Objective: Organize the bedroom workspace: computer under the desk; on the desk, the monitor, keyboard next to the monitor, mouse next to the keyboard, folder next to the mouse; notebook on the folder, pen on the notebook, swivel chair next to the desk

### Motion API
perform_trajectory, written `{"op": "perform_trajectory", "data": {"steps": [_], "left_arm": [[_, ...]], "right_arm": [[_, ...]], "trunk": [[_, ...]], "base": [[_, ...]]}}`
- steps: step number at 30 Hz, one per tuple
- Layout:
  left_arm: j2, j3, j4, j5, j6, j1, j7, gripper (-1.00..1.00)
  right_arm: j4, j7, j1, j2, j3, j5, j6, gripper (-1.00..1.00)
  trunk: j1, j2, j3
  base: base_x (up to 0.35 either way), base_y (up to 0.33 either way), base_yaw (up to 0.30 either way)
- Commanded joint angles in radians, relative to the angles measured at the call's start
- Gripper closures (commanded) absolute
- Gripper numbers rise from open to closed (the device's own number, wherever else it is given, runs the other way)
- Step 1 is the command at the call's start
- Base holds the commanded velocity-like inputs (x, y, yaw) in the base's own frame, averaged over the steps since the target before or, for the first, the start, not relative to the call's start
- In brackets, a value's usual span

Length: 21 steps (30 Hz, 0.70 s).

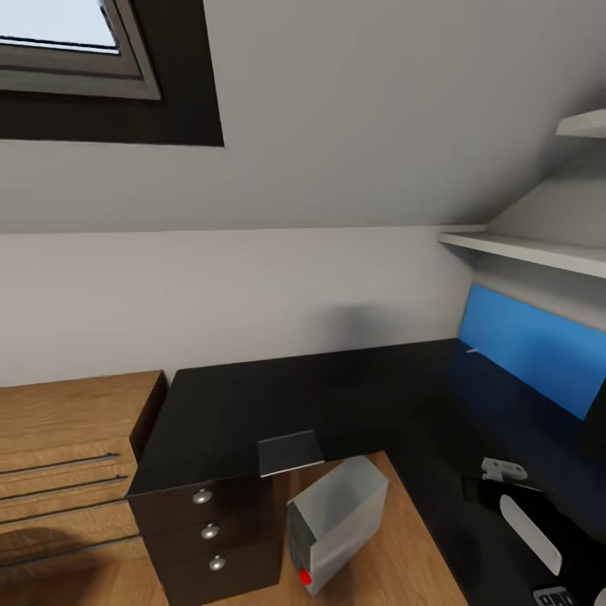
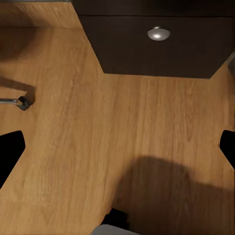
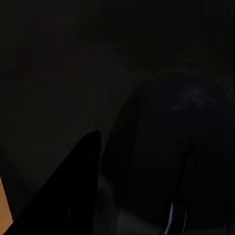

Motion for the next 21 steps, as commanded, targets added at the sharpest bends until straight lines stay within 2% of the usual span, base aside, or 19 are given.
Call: {"op": "perform_trajectory", "data": {"steps": [1, 8, 19, 21], "left_arm": [[0.002, -0.008, -0.001, 0.011, -0.006, -0.001, 0.007, -1.0], [0.002, -0.008, -0.001, 0.011, -0.007, -0.001, 0.007, -1.0], [0.002, -0.008, -0.001, 0.011, -0.006, -0.001, 0.007, -1.0], [0.002, -0.008, 0.0, 0.011, -0.006, -0.002, 0.007, -1.0]], "right_arm": [[0.004, -0.008, -0.001, -0.002, 0.006, -0.011, -0.001, 1.0], [0.043, -0.002, -0.001, -0.001, 0.01, 0.056, -0.006, 1.0], [0.112, 0.005, -0.001, 0.0, 0.01, 0.069, -0.047, 1.0], [0.138, 0.005, -0.001, 0.001, 0.01, 0.07, -0.076, 1.0]], "trunk": [[0.0, -0.001, -0.001], [0.0, -0.001, 0.004], [0.0, -0.001, 0.005], [0.0, -0.001, 0.005]], "base": [[0.0, 0.0, -0.237], [0.0, 0.0, -0.242], [0.0, 0.0, -0.048], [0.0, 0.0, -0.002]]}}
